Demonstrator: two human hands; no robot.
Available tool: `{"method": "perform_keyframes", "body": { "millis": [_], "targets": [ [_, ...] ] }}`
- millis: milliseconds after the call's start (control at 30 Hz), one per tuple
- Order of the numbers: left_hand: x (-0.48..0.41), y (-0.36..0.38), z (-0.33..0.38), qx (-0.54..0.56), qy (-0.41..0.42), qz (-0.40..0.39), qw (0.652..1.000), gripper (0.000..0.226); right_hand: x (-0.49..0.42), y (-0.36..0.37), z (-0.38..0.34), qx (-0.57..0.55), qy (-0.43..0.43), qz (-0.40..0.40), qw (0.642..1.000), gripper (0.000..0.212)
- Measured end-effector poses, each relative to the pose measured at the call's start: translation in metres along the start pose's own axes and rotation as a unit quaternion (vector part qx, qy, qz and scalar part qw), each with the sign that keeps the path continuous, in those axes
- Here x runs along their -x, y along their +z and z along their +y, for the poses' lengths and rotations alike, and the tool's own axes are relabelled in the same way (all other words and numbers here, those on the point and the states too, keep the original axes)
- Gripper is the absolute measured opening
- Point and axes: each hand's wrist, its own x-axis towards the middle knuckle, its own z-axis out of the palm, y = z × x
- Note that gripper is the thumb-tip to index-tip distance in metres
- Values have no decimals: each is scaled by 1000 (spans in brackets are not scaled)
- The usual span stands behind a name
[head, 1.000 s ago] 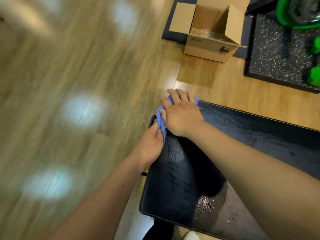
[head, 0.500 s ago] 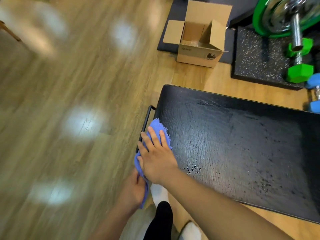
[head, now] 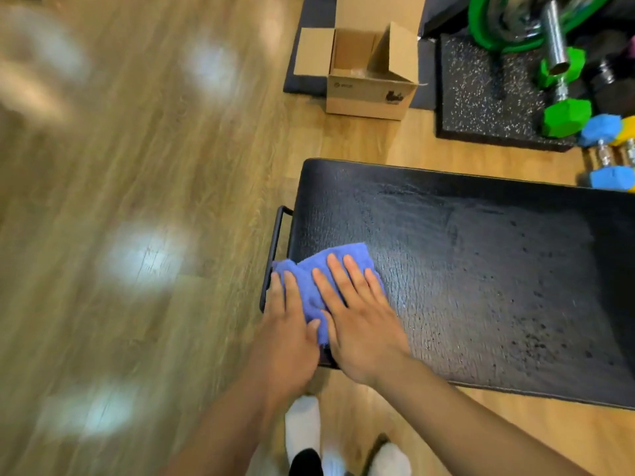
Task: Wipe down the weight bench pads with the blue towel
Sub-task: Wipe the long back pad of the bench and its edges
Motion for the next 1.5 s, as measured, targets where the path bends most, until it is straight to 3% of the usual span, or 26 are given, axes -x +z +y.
{"method": "perform_keyframes", "body": {
  "millis": [67,200,300,467,633,767,800,867,900,967,1033,1133,1233,1367,1500],
  "targets": [
    [-30,-6,3,-35,-4,-31,999,83,-13,-3,2,10,8,-2,1000,61],
    [-81,-26,-15,38,4,-98,994,86,-52,-12,16,29,24,2,999,68],
    [-103,-35,-15,92,20,-89,992,83,-77,-20,22,37,30,-15,999,71],
    [-55,-19,-10,144,16,11,989,64,-69,-21,10,19,58,-24,998,60],
    [10,12,-41,136,-24,8,990,63,-7,0,-24,-26,53,41,997,59],
    [62,10,-54,166,-74,-6,983,59,45,17,-44,-33,38,17,999,56],
    [69,16,-45,154,-86,-29,984,58,52,21,-46,-25,35,8,999,57],
    [82,51,-27,66,9,-66,996,50,58,23,-47,-20,38,1,999,60],
    [90,51,-21,59,6,-77,995,56,59,23,-47,-24,40,1,999,61],
    [81,48,-11,35,16,-44,998,65,60,19,-47,-26,41,-1,999,63],
    [59,23,-11,5,31,54,998,48,61,19,-46,-17,37,4,999,65],
    [51,-1,-35,28,48,112,992,60,67,24,-40,-9,40,17,999,67],
    [57,10,-26,-63,117,90,987,55,77,29,-38,-3,59,38,998,67],
    [61,27,-45,-128,125,70,981,49,79,31,-36,-7,106,56,993,71],
    [43,31,-45,-193,141,60,969,59,70,30,-38,-19,122,64,990,67]
  ]
}}
